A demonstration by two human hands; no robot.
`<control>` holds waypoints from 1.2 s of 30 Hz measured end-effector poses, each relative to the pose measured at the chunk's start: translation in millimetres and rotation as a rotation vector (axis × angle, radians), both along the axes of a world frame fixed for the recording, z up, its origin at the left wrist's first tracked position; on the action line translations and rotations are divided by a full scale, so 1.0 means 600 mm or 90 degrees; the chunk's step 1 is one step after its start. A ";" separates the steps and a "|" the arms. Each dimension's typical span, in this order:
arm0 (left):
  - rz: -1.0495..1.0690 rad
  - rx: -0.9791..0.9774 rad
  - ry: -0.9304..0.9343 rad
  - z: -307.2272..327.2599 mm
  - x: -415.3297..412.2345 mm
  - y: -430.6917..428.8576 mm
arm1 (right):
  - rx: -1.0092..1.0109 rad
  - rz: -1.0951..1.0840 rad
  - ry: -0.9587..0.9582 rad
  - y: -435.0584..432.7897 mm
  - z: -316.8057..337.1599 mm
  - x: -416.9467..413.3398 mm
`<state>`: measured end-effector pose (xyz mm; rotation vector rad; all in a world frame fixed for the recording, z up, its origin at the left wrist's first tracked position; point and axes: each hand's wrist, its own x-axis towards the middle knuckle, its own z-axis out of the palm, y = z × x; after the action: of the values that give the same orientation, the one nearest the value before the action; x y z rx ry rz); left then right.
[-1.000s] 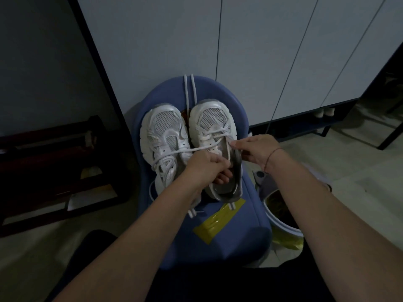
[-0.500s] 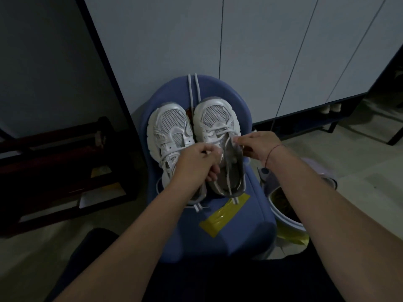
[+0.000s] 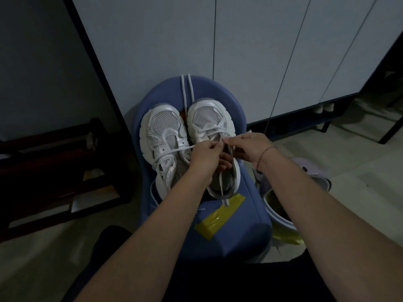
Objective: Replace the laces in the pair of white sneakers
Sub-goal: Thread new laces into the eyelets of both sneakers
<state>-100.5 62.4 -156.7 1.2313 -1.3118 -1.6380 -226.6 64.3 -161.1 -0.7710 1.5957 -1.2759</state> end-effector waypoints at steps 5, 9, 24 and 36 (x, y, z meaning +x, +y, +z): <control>-0.061 -0.012 -0.060 0.007 0.019 0.007 | 0.009 -0.030 0.009 0.001 0.003 0.006; -0.217 0.003 -0.168 0.004 0.053 0.029 | 0.011 -0.036 -0.016 0.004 0.009 0.007; -0.116 -0.154 -0.244 0.022 0.076 0.058 | -0.003 -0.025 -0.028 0.013 0.020 0.013; 0.018 0.070 0.023 0.009 -0.005 0.007 | -0.006 -0.017 0.000 0.011 0.017 0.011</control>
<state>-103.3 66.4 -151.2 1.2722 -1.1910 -1.7246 -219.7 70.7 -151.1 -0.7577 1.6049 -1.3031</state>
